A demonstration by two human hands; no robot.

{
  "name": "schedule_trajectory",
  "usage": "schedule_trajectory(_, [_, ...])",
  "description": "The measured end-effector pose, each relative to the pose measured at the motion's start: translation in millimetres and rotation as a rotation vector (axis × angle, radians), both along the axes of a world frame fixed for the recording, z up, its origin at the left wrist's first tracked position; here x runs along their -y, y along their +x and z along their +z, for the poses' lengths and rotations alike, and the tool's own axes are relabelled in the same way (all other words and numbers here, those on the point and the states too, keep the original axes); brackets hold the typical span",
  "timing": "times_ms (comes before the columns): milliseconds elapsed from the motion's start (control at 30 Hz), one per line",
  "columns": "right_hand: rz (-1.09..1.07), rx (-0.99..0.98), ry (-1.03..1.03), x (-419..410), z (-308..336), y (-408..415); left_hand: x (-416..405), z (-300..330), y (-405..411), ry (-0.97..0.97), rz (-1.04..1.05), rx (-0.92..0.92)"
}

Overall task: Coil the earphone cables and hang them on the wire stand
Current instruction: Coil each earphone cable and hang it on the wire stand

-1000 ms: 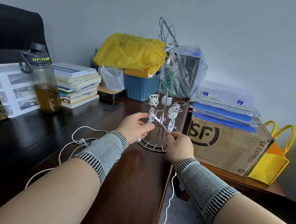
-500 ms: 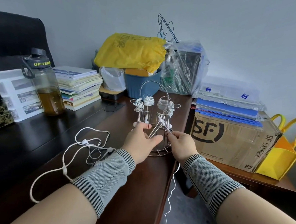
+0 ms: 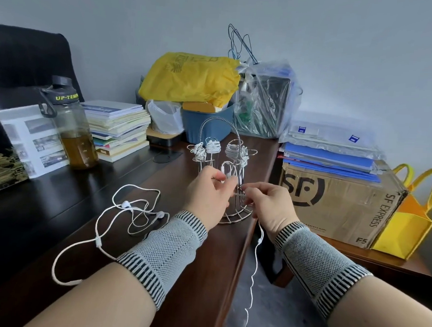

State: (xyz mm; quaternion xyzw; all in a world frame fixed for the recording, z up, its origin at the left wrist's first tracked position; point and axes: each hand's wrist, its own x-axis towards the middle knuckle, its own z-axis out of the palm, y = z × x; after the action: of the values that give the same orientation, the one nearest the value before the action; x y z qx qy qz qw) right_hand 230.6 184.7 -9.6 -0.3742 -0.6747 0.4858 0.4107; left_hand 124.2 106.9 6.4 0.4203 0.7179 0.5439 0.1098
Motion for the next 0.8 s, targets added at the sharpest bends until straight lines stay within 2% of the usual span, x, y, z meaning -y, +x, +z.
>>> schedule_trajectory(100, [0.046, 0.061, 0.092, 2.9, 6.6, 3.2, -1.9, 2.5, 1.7, 0.023, -0.105, 0.146])
schedule_trajectory(233, [0.111, 0.254, 0.263, 1.4, 7.7, 9.3, -5.7, -1.2, 0.5, 0.023, -0.127, 0.178])
schedule_trajectory(367, [0.103, 0.345, 0.323, -6.1, 5.7, 14.6, -10.0, -5.0, 3.0, 0.083, -0.123, 0.269])
schedule_trajectory(600, [-0.048, 0.243, 0.251, -16.6, 10.3, 14.3, -15.2, -8.4, 6.1, 0.158, -0.147, 0.406])
schedule_trajectory(800, [-0.059, 0.172, 0.215, -18.7, 17.6, 12.4, -16.8, -14.8, 5.0, 0.161, -0.157, 0.277])
